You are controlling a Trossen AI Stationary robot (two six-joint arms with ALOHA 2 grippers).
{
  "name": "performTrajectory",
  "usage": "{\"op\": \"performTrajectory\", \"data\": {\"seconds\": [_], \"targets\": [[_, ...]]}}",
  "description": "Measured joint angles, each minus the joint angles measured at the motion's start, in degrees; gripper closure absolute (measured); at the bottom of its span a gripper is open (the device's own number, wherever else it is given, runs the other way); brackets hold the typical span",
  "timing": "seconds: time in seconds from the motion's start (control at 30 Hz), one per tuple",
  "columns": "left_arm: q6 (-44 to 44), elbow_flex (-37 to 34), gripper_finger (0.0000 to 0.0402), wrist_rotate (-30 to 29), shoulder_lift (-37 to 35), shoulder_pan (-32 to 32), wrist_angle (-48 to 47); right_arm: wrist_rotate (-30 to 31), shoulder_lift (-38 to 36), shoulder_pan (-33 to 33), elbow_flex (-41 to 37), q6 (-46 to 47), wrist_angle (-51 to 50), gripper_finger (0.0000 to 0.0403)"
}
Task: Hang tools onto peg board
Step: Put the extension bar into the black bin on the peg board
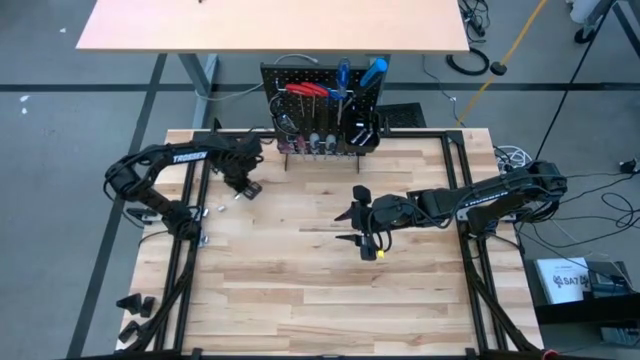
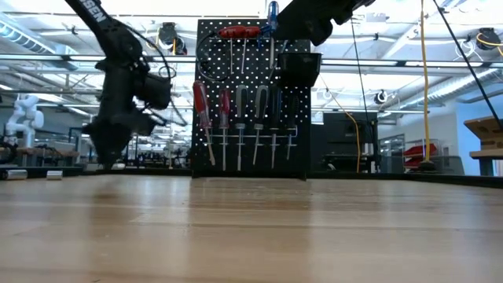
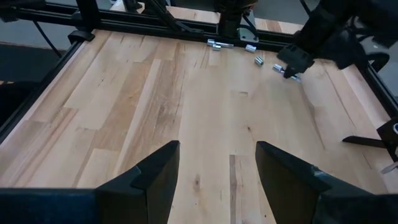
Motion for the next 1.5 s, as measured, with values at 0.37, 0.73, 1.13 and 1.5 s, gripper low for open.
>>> {"op": "performTrajectory", "data": {"seconds": [0.37,0.73,1.13,1.5], "targets": [[3.34,3.05,0.0362,29.02,-8.66,-16.56,23.45,0.0,0.0,0.02,0.0,2.19,-1.35,0.0197],[2.98,3.08,0.036,27.12,-11.12,-35.66,41.97,0.0,-0.02,0.04,0.0,4.29,-2.47,0.0197],[3.12,3.08,0.036,26.42,-11.1,-42.99,42.18,0.0,-0.02,0.04,0.0,4.16,-2.59,0.0197],[4.82,3.08,0.036,24.88,-11.1,-44.91,45.86,0.0,-0.02,0.04,0.0,3.79,-2.59,0.0197]]}}
